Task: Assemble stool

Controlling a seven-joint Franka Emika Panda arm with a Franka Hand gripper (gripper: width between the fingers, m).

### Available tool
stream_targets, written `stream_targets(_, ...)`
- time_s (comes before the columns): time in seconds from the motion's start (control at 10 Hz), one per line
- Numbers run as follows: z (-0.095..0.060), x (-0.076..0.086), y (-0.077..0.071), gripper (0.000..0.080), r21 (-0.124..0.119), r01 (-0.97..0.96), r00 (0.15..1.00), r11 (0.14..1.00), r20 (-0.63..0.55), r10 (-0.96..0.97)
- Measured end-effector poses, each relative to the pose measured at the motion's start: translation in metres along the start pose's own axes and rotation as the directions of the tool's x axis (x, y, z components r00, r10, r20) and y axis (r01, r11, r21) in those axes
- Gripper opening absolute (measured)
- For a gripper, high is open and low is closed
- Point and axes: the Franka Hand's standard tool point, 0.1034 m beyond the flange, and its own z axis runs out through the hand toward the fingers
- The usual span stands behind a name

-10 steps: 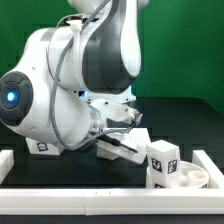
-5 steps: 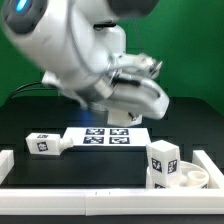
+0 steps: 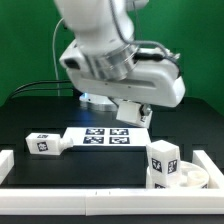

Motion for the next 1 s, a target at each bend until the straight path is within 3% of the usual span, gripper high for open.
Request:
stream_targets(0.2,-0.035,0.011,-0.034,0.0323,0.014,0.089,0.974,0.996,-0.212,-0.084)
stream_targets(0.3,-0.041,0.015,-0.035,0.0323,-0.017,0.146,0.944,0.989,-0.298,-0.144)
stream_targets(0.4,-0.037,0.013,-0.036,0.0323,-0.007,0.136,0.934,0.991,-0.333,-0.131)
stream_targets(0.6,-0.035,0.013,-0.049,0.0323,0.03,0.154,0.875,0.988,-0.468,-0.122)
stream_targets(0.8,-0.022,0.007,-0.077,0.0323,0.102,0.133,0.806,0.986,-0.59,-0.048)
stream_targets(1.0,-0.02,0.014,-0.096,0.0323,0.146,0.154,0.732,0.977,-0.681,-0.014)
